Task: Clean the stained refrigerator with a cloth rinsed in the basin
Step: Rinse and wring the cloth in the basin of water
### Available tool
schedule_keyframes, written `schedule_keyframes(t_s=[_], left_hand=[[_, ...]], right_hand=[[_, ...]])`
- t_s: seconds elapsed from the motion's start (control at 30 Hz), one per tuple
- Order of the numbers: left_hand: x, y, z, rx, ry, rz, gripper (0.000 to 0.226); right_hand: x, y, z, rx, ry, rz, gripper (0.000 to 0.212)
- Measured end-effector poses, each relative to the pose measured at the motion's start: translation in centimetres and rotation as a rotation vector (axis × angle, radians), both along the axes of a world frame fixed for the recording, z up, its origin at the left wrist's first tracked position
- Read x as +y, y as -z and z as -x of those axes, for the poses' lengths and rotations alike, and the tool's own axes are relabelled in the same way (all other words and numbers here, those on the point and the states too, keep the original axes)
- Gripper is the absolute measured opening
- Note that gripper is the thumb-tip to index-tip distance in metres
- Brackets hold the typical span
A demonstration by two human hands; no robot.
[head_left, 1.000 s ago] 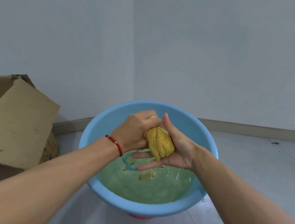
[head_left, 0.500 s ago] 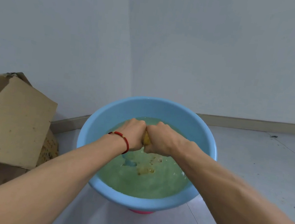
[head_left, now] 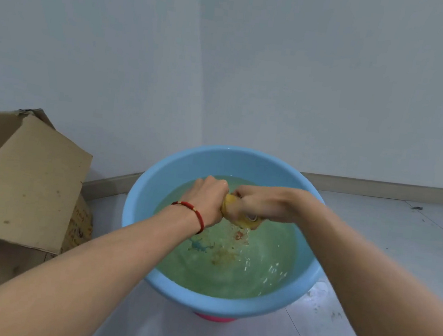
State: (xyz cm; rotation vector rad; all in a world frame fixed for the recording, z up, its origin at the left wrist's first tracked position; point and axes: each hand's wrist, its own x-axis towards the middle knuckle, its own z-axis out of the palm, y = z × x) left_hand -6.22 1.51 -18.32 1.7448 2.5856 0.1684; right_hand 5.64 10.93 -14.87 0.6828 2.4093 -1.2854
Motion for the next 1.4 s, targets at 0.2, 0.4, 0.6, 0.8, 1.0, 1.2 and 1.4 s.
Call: schedule_keyframes(t_s=[0.2, 0.4, 0.6, 0.8, 1.0, 1.2, 1.4], left_hand=[[-1.5, 0.0, 2.6, 0.107, 0.433, -0.516, 0.022], [-1.1, 0.2, 3.3, 0.153, 0.59, -0.654, 0.03], [-1.0, -0.1, 3.9, 0.15, 0.569, -0.432, 0.052], [-1.1, -0.6, 2.0, 0.112, 0.283, -0.052, 0.019], [-1.2, -0.6, -0.3, -0.009, 0.105, 0.071, 0.025], [-1.0, -0.5, -0.7, -0.322, -0.03, -0.039, 0.021], [-1.1, -0.8, -0.9, -0.687, -0.148, -0.031, 0.012]], right_hand=[[2.7, 1.7, -2.3, 0.224, 0.191, 0.768, 0.054], [-0.5, 2.7, -0.8, 0.146, 0.165, 0.812, 0.064], [-2.4, 2.4, 0.1, 0.191, 0.201, 0.778, 0.02], [-2.6, 2.7, 1.2, 0.117, 0.129, -0.223, 0.015], [-2.1, 4.3, 1.1, 0.145, 0.006, -0.708, 0.01], [-1.5, 4.1, 0.6, 0.294, -0.092, -0.997, 0.039], [-0.7, 3.9, 0.2, 0.362, -0.182, -1.167, 0.045]])
